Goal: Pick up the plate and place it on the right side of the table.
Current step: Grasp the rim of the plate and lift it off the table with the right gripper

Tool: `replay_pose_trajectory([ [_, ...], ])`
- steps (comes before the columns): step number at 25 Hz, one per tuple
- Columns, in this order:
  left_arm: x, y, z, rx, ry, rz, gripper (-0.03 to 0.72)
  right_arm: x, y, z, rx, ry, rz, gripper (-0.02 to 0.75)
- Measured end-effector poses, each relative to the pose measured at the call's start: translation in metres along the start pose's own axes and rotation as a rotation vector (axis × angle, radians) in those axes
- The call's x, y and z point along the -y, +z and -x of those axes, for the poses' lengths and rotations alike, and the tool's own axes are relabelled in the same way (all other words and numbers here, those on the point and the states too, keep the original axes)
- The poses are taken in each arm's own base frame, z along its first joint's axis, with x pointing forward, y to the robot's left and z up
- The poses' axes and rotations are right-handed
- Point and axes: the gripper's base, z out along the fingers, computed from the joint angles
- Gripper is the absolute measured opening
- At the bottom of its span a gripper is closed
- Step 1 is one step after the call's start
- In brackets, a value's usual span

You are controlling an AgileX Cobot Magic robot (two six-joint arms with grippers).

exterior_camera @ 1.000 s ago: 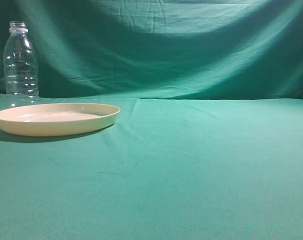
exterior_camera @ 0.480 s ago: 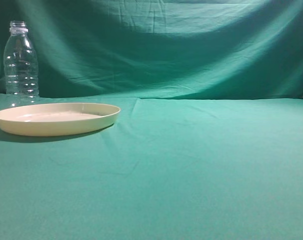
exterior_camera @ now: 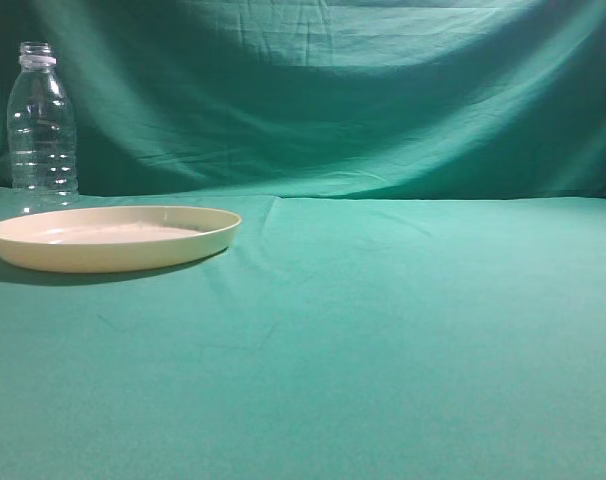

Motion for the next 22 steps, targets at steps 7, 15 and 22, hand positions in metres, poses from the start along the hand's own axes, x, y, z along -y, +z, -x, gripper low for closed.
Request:
replay_pose_trajectory([
  [7, 0.0, 0.0, 0.0, 0.0, 0.0, 0.0, 0.0, -0.001, 0.039, 0.029, -0.195, -0.055, -0.019, 0.0],
  [15, 0.0, 0.0, 0.0, 0.0, 0.0, 0.0, 0.0, 0.015, 0.096, 0.008, -0.675, 0.074, -0.229, 0.0],
  [22, 0.0, 0.0, 0.0, 0.0, 0.0, 0.0, 0.0, -0.004, 0.118, -0.012, -0.875, -0.01, -0.116, 0.0],
])
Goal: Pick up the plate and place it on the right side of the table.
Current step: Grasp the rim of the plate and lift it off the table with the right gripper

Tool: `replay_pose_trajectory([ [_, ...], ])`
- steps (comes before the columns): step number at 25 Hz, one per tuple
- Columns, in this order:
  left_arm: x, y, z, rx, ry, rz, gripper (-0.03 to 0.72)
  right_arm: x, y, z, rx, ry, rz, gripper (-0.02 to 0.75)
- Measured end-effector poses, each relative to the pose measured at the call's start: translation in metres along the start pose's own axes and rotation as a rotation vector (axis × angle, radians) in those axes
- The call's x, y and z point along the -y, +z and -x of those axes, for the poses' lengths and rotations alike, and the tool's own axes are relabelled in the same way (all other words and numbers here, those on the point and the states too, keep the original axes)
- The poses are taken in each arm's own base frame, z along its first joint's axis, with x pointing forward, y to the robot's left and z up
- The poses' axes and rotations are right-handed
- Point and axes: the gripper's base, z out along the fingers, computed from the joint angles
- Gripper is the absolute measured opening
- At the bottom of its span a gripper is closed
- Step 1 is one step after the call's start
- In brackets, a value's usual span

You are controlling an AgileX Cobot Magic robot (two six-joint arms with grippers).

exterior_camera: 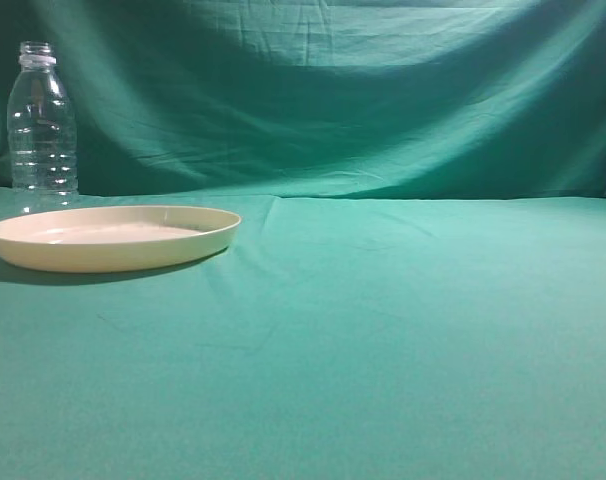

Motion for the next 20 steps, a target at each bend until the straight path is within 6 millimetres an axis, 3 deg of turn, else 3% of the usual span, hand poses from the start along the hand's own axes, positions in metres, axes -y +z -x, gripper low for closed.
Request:
replay_pose_trajectory([
  [7, 0.0, 0.0, 0.0, 0.0, 0.0, 0.0, 0.0, -0.036, 0.022, 0.02, -0.337, -0.18, 0.022, 0.0],
  [11, 0.0, 0.0, 0.0, 0.0, 0.0, 0.0, 0.0, -0.07, 0.038, 0.046, -0.485, -0.211, 0.165, 0.0],
  [17, 0.0, 0.0, 0.0, 0.0, 0.0, 0.0, 0.0, -0.127, 0.074, 0.085, -0.519, -0.3, 0.35, 0.0],
  [20, 0.0, 0.0, 0.0, 0.0, 0.0, 0.0, 0.0, -0.164, 0.096, 0.089, -0.535, -0.381, 0.365, 0.0],
])
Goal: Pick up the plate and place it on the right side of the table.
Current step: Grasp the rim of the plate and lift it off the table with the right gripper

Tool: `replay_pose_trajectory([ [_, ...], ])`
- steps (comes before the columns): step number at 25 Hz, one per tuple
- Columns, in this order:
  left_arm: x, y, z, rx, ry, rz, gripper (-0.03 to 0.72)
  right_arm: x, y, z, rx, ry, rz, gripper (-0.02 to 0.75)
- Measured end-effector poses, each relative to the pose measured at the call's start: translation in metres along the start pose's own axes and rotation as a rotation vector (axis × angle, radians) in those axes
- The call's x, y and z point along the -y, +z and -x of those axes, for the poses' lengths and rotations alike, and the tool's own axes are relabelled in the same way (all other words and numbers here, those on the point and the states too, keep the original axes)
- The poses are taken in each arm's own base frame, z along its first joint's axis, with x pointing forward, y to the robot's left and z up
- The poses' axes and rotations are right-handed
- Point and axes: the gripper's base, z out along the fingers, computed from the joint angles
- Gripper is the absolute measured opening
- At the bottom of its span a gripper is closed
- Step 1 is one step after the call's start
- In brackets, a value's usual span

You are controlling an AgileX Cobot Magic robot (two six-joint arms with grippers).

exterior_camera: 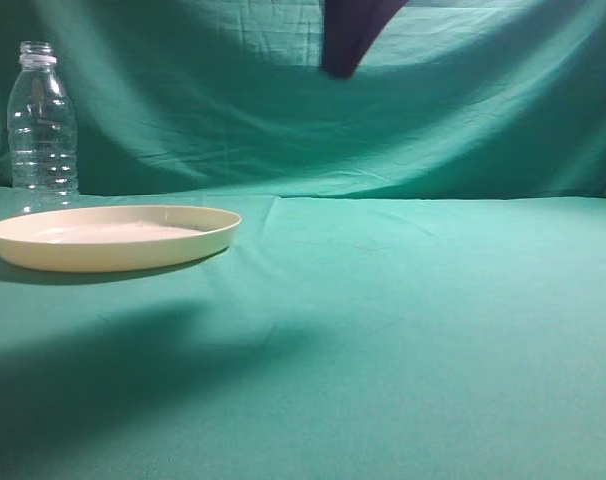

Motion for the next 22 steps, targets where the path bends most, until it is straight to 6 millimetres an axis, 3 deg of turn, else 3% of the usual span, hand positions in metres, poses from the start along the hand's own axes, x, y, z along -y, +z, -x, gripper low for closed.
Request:
replay_pose_trajectory([
  [6, 0.0, 0.0, 0.0, 0.0, 0.0, 0.0, 0.0, -0.029, 0.068, 0.041, -0.085, -0.058, -0.003, 0.0],
  [7, 0.0, 0.0, 0.0, 0.0, 0.0, 0.0, 0.0, -0.033, 0.078, 0.047, -0.086, -0.065, 0.001, 0.048],
  [8, 0.0, 0.0, 0.0, 0.0, 0.0, 0.0, 0.0, -0.037, 0.085, 0.051, -0.086, -0.072, 0.004, 0.048],
  [15, 0.0, 0.0, 0.0, 0.0, 0.0, 0.0, 0.0, -0.043, 0.13, 0.074, -0.031, -0.077, 0.015, 0.445],
  [22, 0.0, 0.0, 0.0, 0.0, 0.0, 0.0, 0.0, -0.042, 0.16, 0.073, -0.012, -0.076, 0.011, 0.492],
])
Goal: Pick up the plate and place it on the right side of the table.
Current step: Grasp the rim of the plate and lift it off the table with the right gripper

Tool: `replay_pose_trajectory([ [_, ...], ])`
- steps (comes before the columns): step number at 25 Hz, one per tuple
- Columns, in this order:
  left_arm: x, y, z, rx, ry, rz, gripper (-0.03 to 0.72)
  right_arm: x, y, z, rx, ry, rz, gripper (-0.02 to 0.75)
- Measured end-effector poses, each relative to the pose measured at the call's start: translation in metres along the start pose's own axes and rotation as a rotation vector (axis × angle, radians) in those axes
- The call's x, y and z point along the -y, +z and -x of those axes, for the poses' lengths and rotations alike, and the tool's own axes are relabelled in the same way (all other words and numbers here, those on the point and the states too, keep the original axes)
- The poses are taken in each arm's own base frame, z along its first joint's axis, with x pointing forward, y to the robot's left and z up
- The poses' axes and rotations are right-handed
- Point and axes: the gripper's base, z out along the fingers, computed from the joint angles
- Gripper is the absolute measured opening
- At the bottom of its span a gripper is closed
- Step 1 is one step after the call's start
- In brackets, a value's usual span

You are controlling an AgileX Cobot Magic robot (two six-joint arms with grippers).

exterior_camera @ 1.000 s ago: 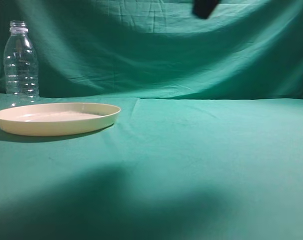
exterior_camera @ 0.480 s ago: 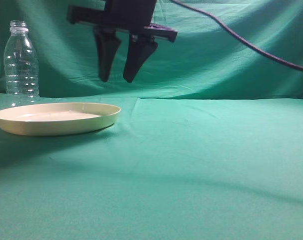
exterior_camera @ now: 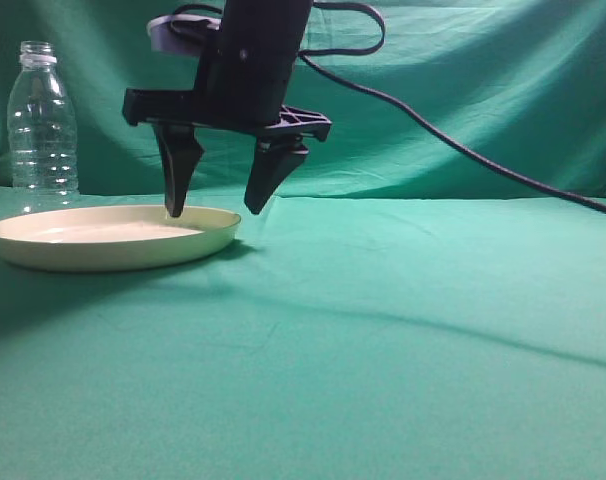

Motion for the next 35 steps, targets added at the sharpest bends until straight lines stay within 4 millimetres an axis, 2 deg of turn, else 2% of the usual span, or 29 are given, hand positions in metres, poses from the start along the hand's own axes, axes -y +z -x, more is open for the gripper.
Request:
replay_pose_trajectory([
  [7, 0.0, 0.0, 0.0, 0.0, 0.0, 0.0, 0.0, 0.001, 0.02, -0.003, 0.011, -0.001, -0.004, 0.492],
  [15, 0.0, 0.0, 0.0, 0.0, 0.0, 0.0, 0.0, 0.003, 0.031, -0.006, 0.001, -0.012, -0.015, 0.492],
  [16, 0.0, 0.0, 0.0, 0.0, 0.0, 0.0, 0.0, 0.003, 0.032, -0.006, 0.003, -0.012, -0.015, 0.415],
  [18, 0.0, 0.0, 0.0, 0.0, 0.0, 0.0, 0.0, 0.003, 0.032, -0.006, 0.005, -0.011, -0.019, 0.319],
  [21, 0.0, 0.0, 0.0, 0.0, 0.0, 0.0, 0.0, 0.006, 0.032, -0.005, 0.008, -0.03, -0.045, 0.1],
  [23, 0.0, 0.0, 0.0, 0.0, 0.0, 0.0, 0.0, 0.007, 0.03, -0.003, 0.016, 0.0, -0.066, 0.071],
  [26, 0.0, 0.0, 0.0, 0.0, 0.0, 0.0, 0.0, 0.012, 0.02, -0.002, 0.006, 0.025, -0.136, 0.071],
  [27, 0.0, 0.0, 0.0, 0.0, 0.0, 0.0, 0.0, 0.014, 0.013, -0.002, -0.002, 0.016, -0.165, 0.0],
  [31, 0.0, 0.0, 0.0, 0.0, 0.0, 0.0, 0.0, 0.026, -0.025, 0.003, -0.017, 0.019, -0.23, 0.0],
  [35, 0.0, 0.0, 0.0, 0.0, 0.0, 0.0, 0.0, 0.059, -0.064, 0.004, -0.043, 0.081, -0.276, 0.0],
])
